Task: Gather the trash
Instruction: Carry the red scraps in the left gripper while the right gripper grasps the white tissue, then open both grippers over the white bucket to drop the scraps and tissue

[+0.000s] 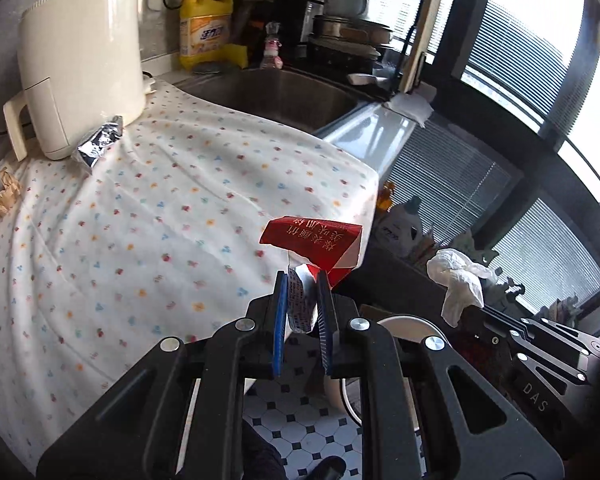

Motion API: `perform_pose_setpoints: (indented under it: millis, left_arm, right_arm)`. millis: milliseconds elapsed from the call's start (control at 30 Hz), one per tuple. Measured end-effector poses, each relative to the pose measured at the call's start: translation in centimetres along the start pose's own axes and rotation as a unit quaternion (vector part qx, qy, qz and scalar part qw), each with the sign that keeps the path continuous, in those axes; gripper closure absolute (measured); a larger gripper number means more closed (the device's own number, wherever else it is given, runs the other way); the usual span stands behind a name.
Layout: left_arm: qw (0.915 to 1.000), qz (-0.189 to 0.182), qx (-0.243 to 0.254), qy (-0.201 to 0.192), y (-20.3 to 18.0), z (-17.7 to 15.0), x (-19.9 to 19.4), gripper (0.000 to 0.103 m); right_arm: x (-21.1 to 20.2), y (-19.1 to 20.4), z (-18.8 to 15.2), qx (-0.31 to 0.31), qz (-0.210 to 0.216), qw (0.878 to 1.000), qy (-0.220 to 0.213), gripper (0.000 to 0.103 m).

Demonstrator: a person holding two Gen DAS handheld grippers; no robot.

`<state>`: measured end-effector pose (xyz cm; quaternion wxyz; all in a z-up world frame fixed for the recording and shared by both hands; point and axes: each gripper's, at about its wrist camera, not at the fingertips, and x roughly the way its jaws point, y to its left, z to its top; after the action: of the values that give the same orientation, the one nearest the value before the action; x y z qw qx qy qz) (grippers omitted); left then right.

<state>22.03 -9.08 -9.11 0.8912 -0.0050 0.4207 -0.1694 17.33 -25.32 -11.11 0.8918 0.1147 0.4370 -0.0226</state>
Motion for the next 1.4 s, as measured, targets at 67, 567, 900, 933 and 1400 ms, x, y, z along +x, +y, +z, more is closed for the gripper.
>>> perform_pose_setpoints:
  millis: [67,567,900,933,1400]
  left_arm:
    - [0.9999,-0.006,0.007,0.005,-1.5,-0.8,0.3,0.088]
    - [0.9965,-0.043,0.043,0.058,-9.2,-6.5,4.4,0.088]
    - [0.9948,-0.043,0.046,0.079,-9.7,-8.6,6.5,0.088]
    - [0.9946,-0.045,0.046,0.081,-9.8,-8.7,6.8,0.088]
    - [0.9842,-0.114,0.058,0.123,-11.9,-9.5,9.6,0.052]
  right_arm:
    - [-0.5,-1.4,-0.8,0.007,-0.007,1.0,0.001,0.099]
    - [-1.4,-10.0,-7.4,0.057,-0.045,0.997,0.035,0.099]
    - [-0.6,-11.3,-9.1,0.054,-0.049,0.997,0.038,0.063]
    - [-0.5,-11.5,-9.2,0.056,-0.049,0.996,0.04,0.063]
    - [-0.7,-14.3,-10.1,0.084,-0.087,0.991,0.048,0.063]
